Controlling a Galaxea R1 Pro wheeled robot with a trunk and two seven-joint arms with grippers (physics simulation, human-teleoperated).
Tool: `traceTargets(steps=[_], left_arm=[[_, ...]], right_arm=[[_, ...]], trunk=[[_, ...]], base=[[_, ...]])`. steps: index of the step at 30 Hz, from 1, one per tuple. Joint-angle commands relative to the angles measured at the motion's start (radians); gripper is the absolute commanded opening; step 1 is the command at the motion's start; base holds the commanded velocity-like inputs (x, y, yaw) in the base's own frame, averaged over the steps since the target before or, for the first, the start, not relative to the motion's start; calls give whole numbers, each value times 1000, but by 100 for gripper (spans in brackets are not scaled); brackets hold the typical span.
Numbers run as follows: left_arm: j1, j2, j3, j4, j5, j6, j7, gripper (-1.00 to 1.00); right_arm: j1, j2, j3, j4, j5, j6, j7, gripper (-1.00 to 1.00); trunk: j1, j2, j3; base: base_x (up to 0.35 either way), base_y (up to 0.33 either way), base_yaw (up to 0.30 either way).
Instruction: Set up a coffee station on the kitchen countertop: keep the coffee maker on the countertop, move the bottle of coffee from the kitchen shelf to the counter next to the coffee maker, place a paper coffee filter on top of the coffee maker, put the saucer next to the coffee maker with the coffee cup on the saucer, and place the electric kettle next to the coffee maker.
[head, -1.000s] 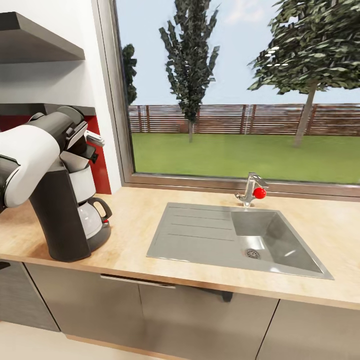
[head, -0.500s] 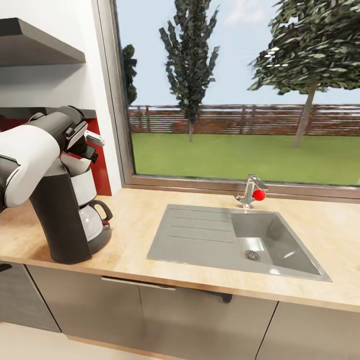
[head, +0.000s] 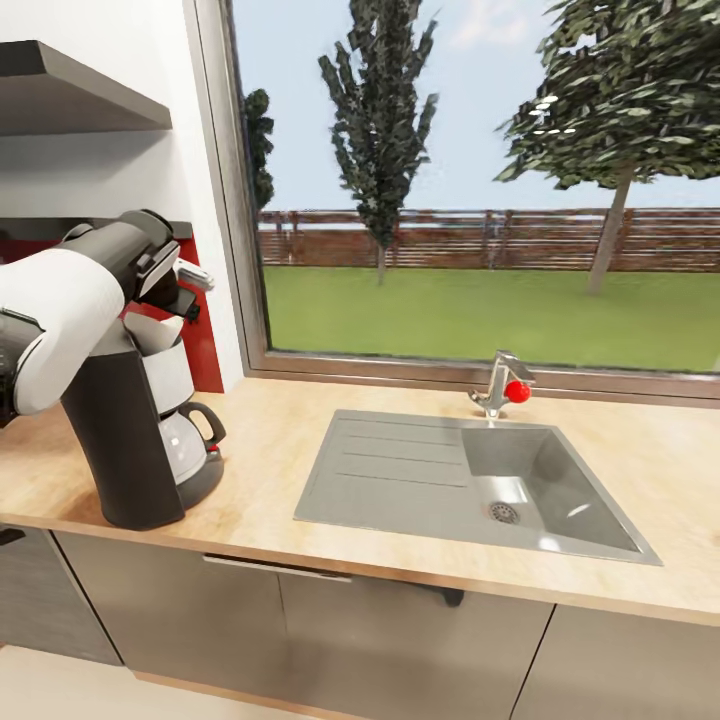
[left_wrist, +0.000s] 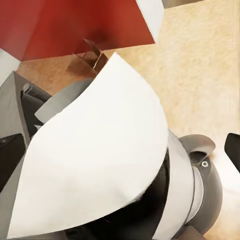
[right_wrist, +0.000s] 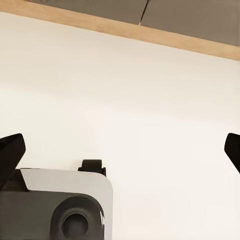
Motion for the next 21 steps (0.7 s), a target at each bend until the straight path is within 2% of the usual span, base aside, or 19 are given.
traceTargets(steps=[1,4,7,8,9,10,11,12,14,16,18,19,21], left_arm=[[0,-11,-2,-3,-9,3,-11,100],[0,-44,2,-16,6,5,-14,100],[0,-61,9,-35,67,5,-16,100],[0,-67,12,-56,115,4,-16,100],[0,-69,14,-71,141,4,-16,100],[0,-73,18,-103,189,4,-17,100],[0,-74,20,-121,210,4,-17,100],[0,-76,23,-181,260,4,-17,100],[0,-76,24,-220,283,4,-18,100],[0,-74,27,-266,321,4,-25,100],[0,-71,27,-295,388,4,-87,100],[6,-69,26,-306,420,-9,-188,100],[20,-70,25,-313,432,-31,-259,100]], right_arm=[[-1,0,2,1,1,-3,0,100],[-1,0,2,1,1,-3,0,100],[-1,0,2,1,1,-3,0,100],[-1,0,2,1,1,-3,0,100],[-1,0,2,1,1,-3,0,100],[-1,0,2,1,1,-3,0,100],[-1,0,2,1,1,-3,0,100],[-1,0,2,1,1,-3,0,100],[-1,0,2,1,1,-3,0,100],[-1,0,2,1,1,-3,0,100],[-1,0,2,1,1,-3,0,100],[-1,0,2,1,1,-3,0,100],[-1,0,2,1,1,-3,0,100]], trunk=[[0,-1,-1],[0,-1,-1],[0,-1,-1],[0,-1,-1],[0,-1,-1],[0,-1,-1],[0,-1,-1],[0,-1,-1],[0,-1,-1],[0,-1,-1],[0,-1,-1],[0,-1,-1],[0,-1,-1]], base=[[0,0,0],[0,0,0],[0,0,0],[0,0,0],[0,0,0],[0,0,0],[0,0,0],[0,0,0],[0,0,0],[0,0,0],[0,0,0],[0,0,0],[0,0,0]])
